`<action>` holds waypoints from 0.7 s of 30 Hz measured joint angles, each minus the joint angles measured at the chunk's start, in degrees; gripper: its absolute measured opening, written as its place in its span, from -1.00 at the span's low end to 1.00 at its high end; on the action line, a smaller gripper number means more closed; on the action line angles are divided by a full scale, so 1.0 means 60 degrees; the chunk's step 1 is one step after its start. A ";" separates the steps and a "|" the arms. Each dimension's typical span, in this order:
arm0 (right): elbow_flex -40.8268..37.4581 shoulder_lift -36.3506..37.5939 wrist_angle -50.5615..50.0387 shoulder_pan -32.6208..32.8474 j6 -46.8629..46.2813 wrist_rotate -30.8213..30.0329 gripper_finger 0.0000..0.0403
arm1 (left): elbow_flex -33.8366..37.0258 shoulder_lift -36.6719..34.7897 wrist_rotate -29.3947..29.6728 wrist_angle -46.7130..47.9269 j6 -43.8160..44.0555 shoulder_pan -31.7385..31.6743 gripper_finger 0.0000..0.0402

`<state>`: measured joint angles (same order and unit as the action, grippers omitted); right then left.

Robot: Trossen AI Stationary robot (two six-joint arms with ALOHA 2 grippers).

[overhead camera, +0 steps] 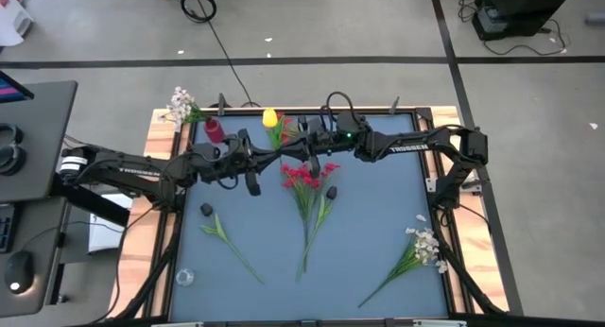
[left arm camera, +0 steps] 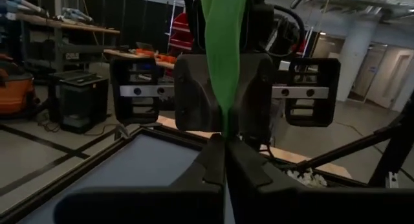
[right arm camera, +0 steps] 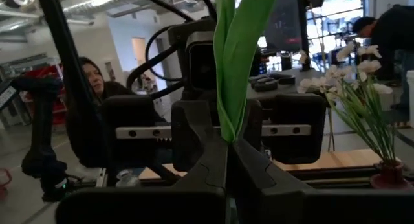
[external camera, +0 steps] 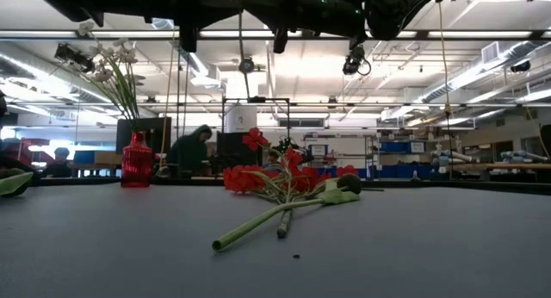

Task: Sort flowers into vase by color
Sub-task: Put the yellow flower into the red vase

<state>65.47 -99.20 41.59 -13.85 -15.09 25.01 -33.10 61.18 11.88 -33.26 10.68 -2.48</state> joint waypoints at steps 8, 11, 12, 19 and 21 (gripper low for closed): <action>0.0003 0.0211 0.0620 -0.0372 -0.0992 -0.1034 -0.52 | -0.0004 -0.0186 0.1829 0.0336 -0.0518 0.0004 -0.99; 0.0007 0.0468 0.0912 -0.0636 -0.1202 -0.1263 -0.42 | 0.0003 -0.0293 0.2772 0.0617 -0.0963 0.0001 -0.99; 0.0007 0.0558 0.0958 -0.0738 -0.1233 -0.1230 -0.41 | 0.0003 -0.0350 0.3094 0.0712 -0.1103 -0.0028 -0.99; 0.0018 0.0882 0.0773 -0.1233 -0.1322 -0.0331 -0.42 | 0.0003 -0.1341 0.3661 0.1233 -0.1594 -0.1386 -1.00; 0.0018 0.0871 0.0706 -0.1283 -0.1361 -0.0178 -0.42 | -0.0001 -0.1660 0.3659 0.1632 -0.1680 -0.1872 -1.00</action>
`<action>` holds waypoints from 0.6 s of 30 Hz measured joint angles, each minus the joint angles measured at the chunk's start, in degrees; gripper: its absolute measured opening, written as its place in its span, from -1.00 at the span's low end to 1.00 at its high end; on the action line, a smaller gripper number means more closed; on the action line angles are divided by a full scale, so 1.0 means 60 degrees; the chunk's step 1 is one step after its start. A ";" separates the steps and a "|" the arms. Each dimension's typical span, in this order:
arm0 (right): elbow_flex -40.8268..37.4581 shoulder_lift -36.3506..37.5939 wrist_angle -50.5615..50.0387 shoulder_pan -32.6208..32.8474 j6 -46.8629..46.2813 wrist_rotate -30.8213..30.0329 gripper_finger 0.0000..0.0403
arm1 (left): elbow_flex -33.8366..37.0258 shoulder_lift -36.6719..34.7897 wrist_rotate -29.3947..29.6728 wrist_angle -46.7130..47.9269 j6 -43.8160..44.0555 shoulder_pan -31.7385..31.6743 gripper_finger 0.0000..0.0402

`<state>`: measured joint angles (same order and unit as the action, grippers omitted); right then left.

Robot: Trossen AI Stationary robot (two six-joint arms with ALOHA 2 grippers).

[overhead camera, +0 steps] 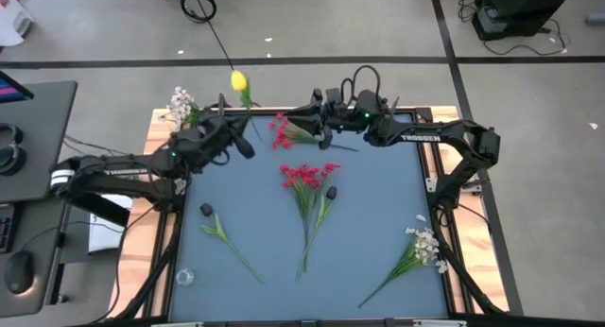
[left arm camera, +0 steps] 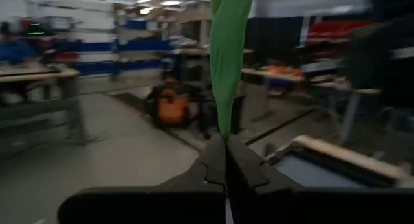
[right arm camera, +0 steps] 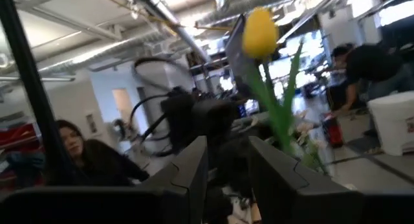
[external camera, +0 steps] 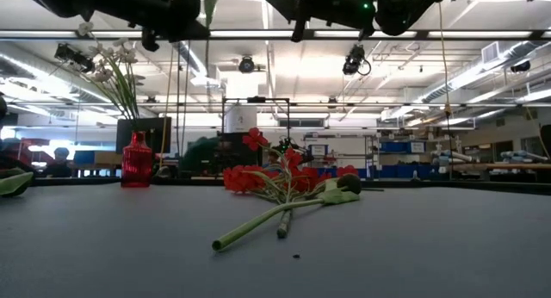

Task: Sort flowers into vase by color
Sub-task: Put the yellow flower into the red vase

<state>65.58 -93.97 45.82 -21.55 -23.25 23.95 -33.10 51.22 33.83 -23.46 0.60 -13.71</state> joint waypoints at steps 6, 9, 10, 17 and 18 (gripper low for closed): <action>0.0000 -0.0007 -0.0211 -0.0001 0.0493 0.0204 -0.42 | 0.0004 -0.0539 0.0249 0.1490 -0.0084 -0.0670 -1.00; 0.0000 -0.0004 -0.0482 -0.0059 0.0890 0.0066 -0.42 | 0.0004 -0.0780 0.0784 0.1540 -0.0586 -0.0821 -1.00; -0.0001 -0.0010 -0.0567 -0.0106 0.0916 0.0043 -0.42 | 0.0004 -0.0889 0.0882 0.1527 -0.0769 -0.0913 -1.00; -0.0004 -0.0018 -0.0642 -0.0735 0.1134 -0.0576 -0.42 | 0.0004 -0.1282 0.0607 0.1971 -0.1290 -0.1534 -1.00; -0.0004 -0.0018 -0.0621 -0.0846 0.1042 -0.0731 -0.42 | 0.0004 -0.1299 0.0421 0.2139 -0.1303 -0.1596 -1.00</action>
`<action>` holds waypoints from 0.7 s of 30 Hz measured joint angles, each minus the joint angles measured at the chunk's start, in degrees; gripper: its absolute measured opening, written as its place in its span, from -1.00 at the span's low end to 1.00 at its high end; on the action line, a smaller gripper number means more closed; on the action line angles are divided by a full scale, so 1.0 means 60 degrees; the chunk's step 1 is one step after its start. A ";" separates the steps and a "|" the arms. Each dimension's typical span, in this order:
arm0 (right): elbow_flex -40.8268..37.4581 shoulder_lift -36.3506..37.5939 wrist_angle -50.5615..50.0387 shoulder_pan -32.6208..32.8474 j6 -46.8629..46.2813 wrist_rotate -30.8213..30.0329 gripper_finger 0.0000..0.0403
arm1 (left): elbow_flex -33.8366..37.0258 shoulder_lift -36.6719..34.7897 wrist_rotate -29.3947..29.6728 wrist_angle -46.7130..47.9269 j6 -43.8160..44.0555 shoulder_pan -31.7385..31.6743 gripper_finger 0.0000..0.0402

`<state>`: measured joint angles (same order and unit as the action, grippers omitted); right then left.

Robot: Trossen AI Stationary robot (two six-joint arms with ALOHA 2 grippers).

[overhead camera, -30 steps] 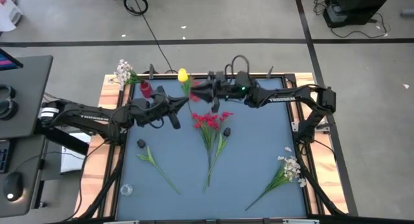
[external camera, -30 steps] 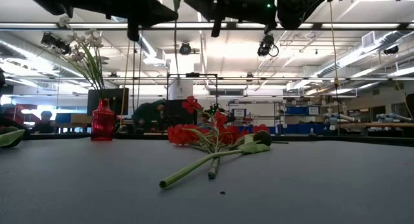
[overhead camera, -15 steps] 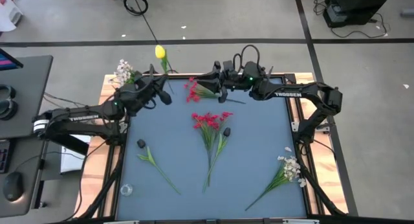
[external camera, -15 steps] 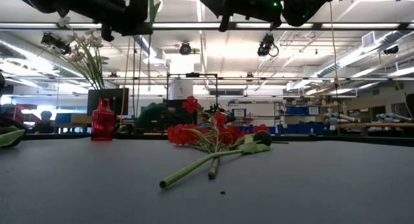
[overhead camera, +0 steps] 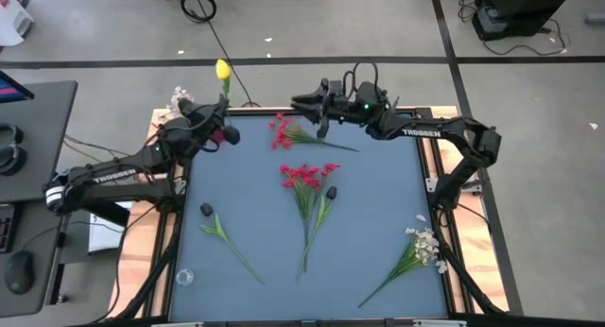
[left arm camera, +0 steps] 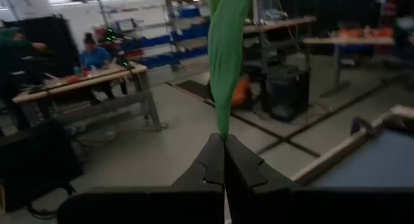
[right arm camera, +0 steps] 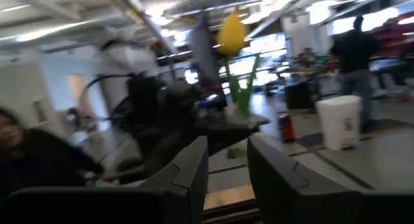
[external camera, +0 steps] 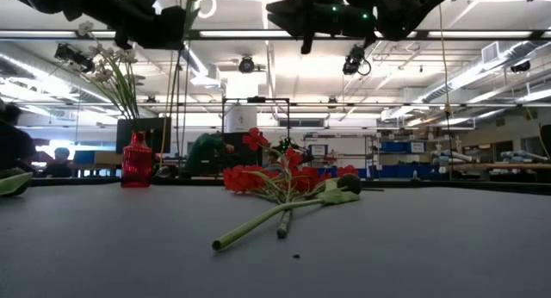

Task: Sort flowers into vase by color
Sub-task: Put the yellow flower into the red vase

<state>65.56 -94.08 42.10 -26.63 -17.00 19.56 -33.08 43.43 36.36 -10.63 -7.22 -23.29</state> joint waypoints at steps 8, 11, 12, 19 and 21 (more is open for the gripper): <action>0.0000 0.0000 0.0118 -0.0864 -0.0425 -0.0085 -0.42 | 0.1229 -0.0580 -0.0937 -0.0973 -0.0262 -0.0120 -1.00; 0.0000 0.0000 0.0112 -0.1067 -0.0640 -0.0066 -0.42 | 0.1713 -0.1147 -0.0926 -0.1673 -0.0471 -0.0109 -1.00; 0.0000 0.0000 0.0115 -0.1114 -0.0642 -0.0050 -0.42 | 0.1744 -0.1329 -0.0928 -0.1700 -0.0668 -0.0102 -1.00; 0.0000 0.0000 0.0111 -0.1308 -0.0633 -0.0062 -0.42 | 0.1759 -0.2025 -0.0632 -0.1669 -0.1265 -0.0372 -1.00; 0.0000 0.0000 0.0111 -0.1358 -0.0645 -0.0069 -0.42 | 0.1759 -0.2030 -0.0502 -0.1653 -0.1265 -0.0527 -1.00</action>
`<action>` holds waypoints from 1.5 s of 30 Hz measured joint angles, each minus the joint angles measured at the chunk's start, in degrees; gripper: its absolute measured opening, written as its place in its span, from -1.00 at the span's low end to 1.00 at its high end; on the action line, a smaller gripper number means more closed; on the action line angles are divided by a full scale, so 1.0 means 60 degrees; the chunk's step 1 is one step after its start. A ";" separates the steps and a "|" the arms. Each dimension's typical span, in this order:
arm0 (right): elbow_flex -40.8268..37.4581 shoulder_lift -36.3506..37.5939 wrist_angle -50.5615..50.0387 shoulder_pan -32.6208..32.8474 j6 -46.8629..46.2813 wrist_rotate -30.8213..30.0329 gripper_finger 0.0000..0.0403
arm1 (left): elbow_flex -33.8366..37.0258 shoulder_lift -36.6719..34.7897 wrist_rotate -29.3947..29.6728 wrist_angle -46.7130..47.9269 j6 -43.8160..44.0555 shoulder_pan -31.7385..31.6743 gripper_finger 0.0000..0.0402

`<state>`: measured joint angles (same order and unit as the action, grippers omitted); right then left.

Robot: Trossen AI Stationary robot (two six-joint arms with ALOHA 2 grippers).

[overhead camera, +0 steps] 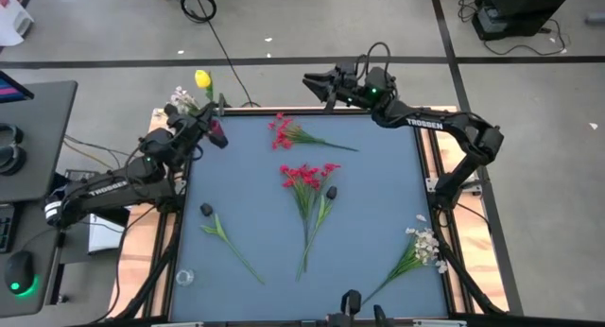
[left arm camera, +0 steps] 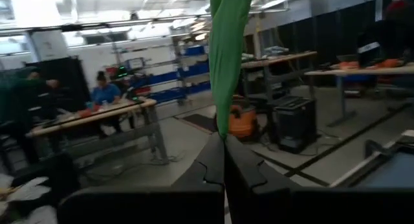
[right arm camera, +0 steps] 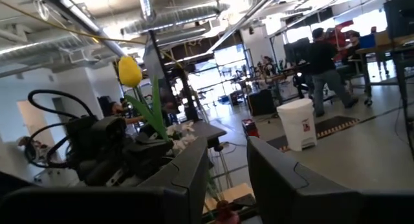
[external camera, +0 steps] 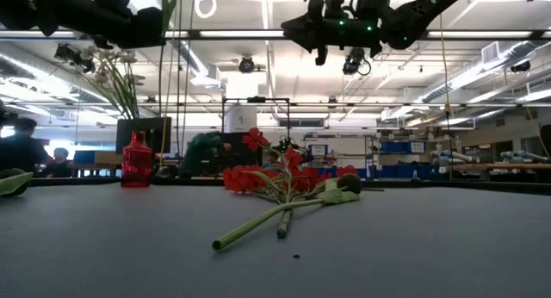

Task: Sort flowers into vase by color
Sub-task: Put the yellow flower into the red vase

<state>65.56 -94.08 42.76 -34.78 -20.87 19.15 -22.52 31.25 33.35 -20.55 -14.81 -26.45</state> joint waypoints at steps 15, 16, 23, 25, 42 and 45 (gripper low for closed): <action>0.0000 0.0000 -0.0011 0.0050 0.0026 0.0038 -0.42 | 0.0098 -0.0084 0.0749 0.0750 -0.0499 -0.0790 -1.00; 0.0000 -0.0001 -0.0011 0.0050 0.0044 0.0038 -0.42 | 0.0095 -0.0097 0.0748 0.0739 -0.0499 -0.0874 -1.00; 0.0000 -0.0004 -0.0100 0.0049 0.0075 0.0038 -0.42 | 0.0095 -0.0092 0.0687 0.0703 -0.0495 -0.1277 -1.00; 0.0000 -0.0004 -0.0109 0.0039 0.0080 0.0038 -0.42 | 0.0095 -0.0070 0.0511 0.0731 -0.0296 -0.1402 -1.00; 0.0000 -0.0004 -0.0193 0.0039 0.0258 0.0041 -0.42 | 0.0093 0.0371 0.0301 0.1389 0.1682 -0.2371 -0.99; 0.0000 -0.0004 -0.0337 0.0039 0.0374 0.0045 -0.42 | 0.0091 0.0375 0.0312 0.1700 0.2161 -0.2446 -0.95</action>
<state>65.56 -94.11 40.74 -34.54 -18.63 19.42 -21.98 33.50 35.22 -10.35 -1.84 -41.13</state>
